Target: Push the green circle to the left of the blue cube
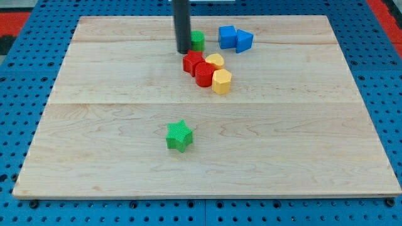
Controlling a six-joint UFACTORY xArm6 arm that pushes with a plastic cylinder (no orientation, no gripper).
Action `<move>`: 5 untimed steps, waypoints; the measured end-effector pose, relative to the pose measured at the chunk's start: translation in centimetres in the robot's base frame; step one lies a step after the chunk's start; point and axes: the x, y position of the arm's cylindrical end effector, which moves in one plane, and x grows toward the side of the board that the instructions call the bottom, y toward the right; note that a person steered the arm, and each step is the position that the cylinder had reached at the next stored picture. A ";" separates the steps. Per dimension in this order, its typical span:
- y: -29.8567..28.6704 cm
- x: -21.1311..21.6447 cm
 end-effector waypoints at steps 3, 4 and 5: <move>-20.7 3.9; -14.7 12.3; -4.6 15.8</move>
